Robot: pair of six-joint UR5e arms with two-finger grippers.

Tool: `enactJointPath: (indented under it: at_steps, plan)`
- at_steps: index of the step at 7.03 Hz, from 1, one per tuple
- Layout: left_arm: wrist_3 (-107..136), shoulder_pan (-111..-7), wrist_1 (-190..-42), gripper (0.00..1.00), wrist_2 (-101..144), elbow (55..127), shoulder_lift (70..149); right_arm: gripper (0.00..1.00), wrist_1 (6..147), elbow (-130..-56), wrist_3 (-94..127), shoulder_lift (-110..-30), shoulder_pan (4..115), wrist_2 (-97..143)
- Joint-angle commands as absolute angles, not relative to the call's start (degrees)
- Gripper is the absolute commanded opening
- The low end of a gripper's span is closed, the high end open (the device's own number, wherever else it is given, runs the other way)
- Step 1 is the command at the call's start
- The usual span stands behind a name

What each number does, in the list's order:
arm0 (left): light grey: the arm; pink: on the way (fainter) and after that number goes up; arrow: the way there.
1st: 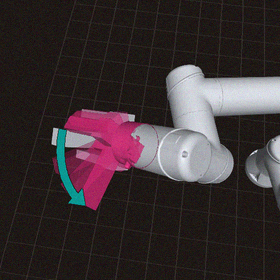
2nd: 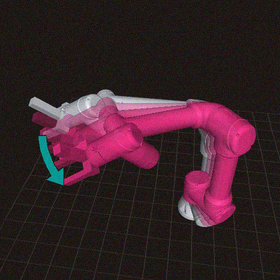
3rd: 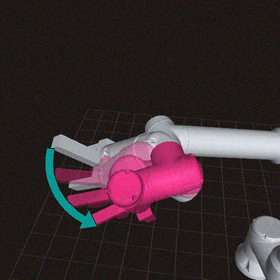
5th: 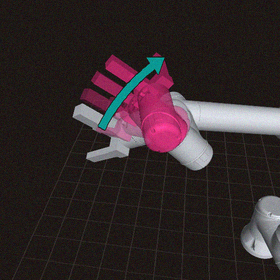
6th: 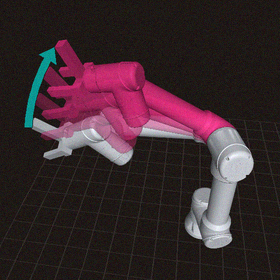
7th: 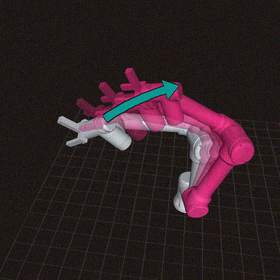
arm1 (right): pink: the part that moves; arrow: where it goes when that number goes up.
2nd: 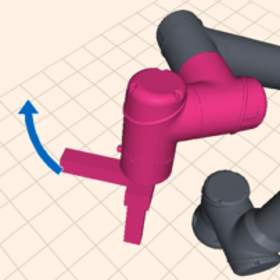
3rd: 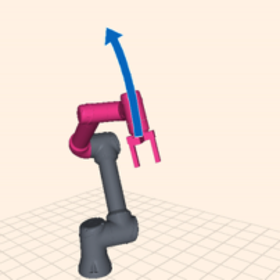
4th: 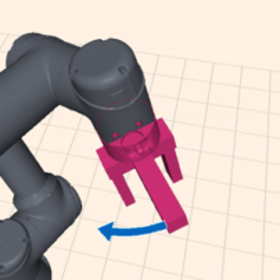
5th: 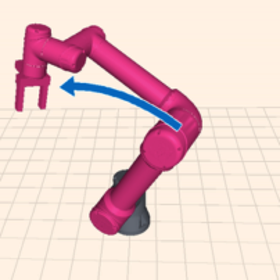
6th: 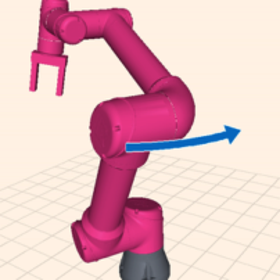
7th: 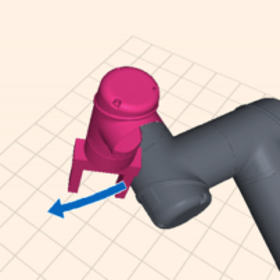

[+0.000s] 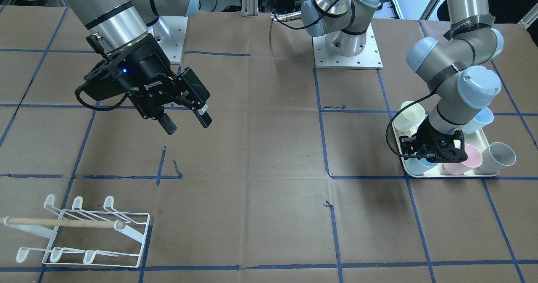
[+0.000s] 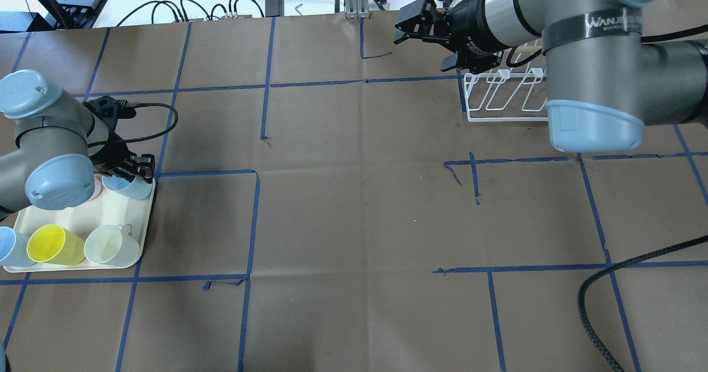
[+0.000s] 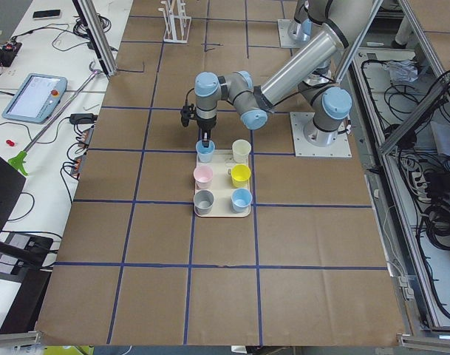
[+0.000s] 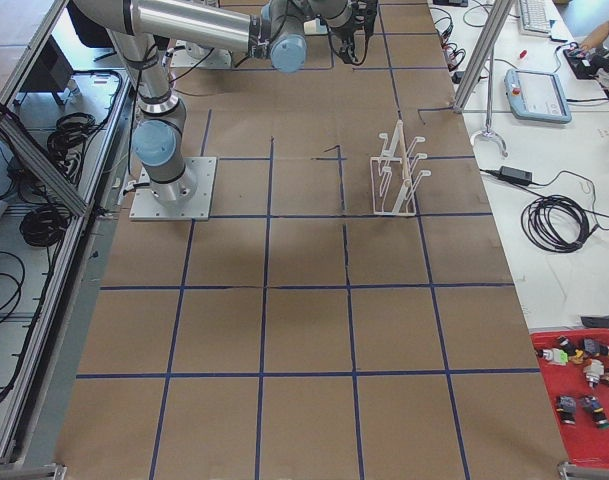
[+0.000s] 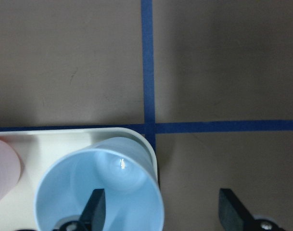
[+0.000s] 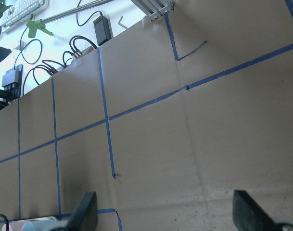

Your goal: Transfer IKEA cup to right arm and place on rack

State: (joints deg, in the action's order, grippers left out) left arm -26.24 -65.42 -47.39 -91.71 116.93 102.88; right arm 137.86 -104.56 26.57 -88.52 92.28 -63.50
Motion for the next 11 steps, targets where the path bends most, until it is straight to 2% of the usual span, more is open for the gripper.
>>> enactJointPath:
  at_steps: [1, 5, 7, 8, 9, 11]
  plan:
    - [-26.6, -65.3, -47.9, 0.0, -91.8, 116.7, 102.3, 1.0, 156.5, -109.7, 34.8, -88.8, 92.3, -63.0]
    - [-27.1, -62.8, -56.7, 0.0, -93.7, 115.2, 96.8, 1.0, 178.8, -122.0, 51.7, -88.8, 92.3, -58.4]
    - [-26.1, -63.6, -69.4, 0.0, -93.0, 105.4, 95.8, 1.0, 194.3, -127.1, 63.0, -88.8, 92.3, -55.7]
    - [-25.3, -65.1, -75.5, 0.0, -92.3, 99.5, 96.2, 1.0, 201.7, -127.3, 68.3, -88.2, 92.3, -53.6]
    - [-20.7, -67.7, -80.1, 0.0, -90.3, 95.8, 96.2, 1.0, 204.9, -127.8, 73.5, -87.8, 92.3, -53.6]
    - [-18.0, -74.5, -80.5, 0.0, -88.2, 93.2, 95.5, 1.0, 205.3, -129.6, 74.5, -87.8, 92.3, -53.6]
